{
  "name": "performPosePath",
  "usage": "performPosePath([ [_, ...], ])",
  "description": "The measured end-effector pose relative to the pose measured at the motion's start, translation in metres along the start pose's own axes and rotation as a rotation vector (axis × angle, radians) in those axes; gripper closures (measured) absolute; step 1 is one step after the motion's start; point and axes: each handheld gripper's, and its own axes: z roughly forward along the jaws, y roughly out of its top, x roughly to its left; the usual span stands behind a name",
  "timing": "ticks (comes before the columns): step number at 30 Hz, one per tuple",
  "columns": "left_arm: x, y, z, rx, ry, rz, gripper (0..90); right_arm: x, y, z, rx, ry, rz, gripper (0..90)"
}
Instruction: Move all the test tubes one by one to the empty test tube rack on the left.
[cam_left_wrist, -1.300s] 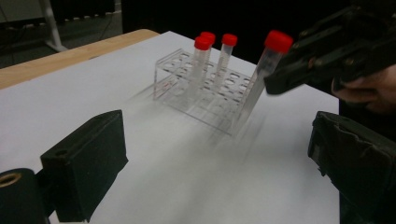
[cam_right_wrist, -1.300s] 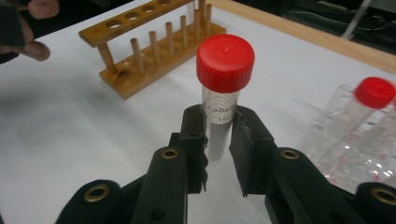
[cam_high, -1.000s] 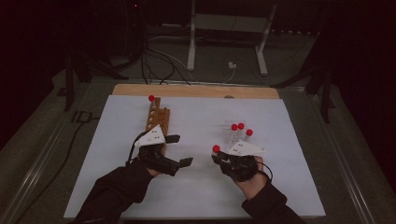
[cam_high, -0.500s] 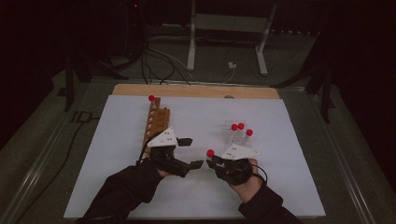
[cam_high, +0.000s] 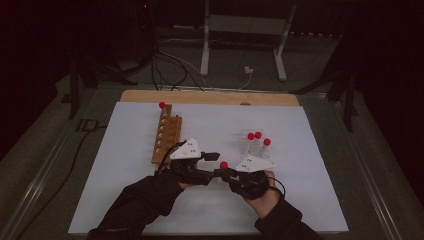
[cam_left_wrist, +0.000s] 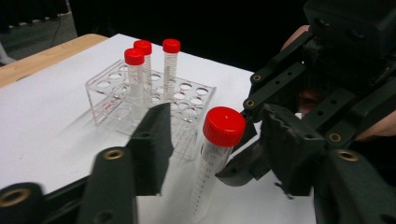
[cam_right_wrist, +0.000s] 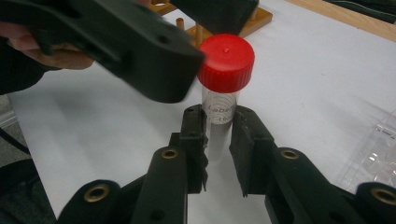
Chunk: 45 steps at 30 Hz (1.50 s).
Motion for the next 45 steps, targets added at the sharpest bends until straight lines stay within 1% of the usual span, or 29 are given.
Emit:
performPosePath([
  [6,-0.001,0.0,0.004,0.004,-0.008,0.008,59.1,0.0,0.0,0.0,-0.001,0.002,0.002,75.0],
  [8,-0.001,0.0,0.006,0.009,-0.003,0.012,62.0,0.0,0.0,0.0,-0.001,0.004,0.004,75.0],
  [12,-0.001,0.0,0.007,0.014,-0.01,0.018,69.6,0.0,0.0,0.0,-0.001,0.005,0.008,75.0],
  [23,-0.002,0.0,0.006,0.026,0.008,0.041,71.7,-0.001,-0.001,0.001,0.005,0.007,0.009,74.9],
  [27,-0.001,0.001,0.005,0.021,0.005,0.04,71.8,-0.001,-0.001,0.0,-0.004,0.008,0.011,74.3],
  [28,-0.001,0.001,0.005,0.021,0.011,0.042,71.8,-0.001,-0.001,0.0,-0.008,0.012,0.015,74.0],
  [29,-0.001,0.001,0.004,0.025,0.021,0.046,71.9,-0.002,-0.001,0.0,-0.011,0.014,0.018,73.1],
  [33,0.004,-0.001,0.001,0.021,0.029,0.032,71.9,-0.003,0.0,-0.004,-0.028,0.006,0.024,66.7],
  [35,0.006,-0.001,-0.002,0.019,0.041,0.034,71.9,-0.005,0.001,-0.007,-0.042,-0.006,0.025,63.3],
  [40,0.012,0.0,-0.009,0.014,0.065,0.024,71.9,-0.009,0.002,-0.012,-0.062,-0.024,0.036,55.2],
  [45,0.017,0.003,-0.017,0.006,0.092,0.018,71.9,-0.01,0.003,-0.016,-0.08,-0.045,0.042,43.5],
])
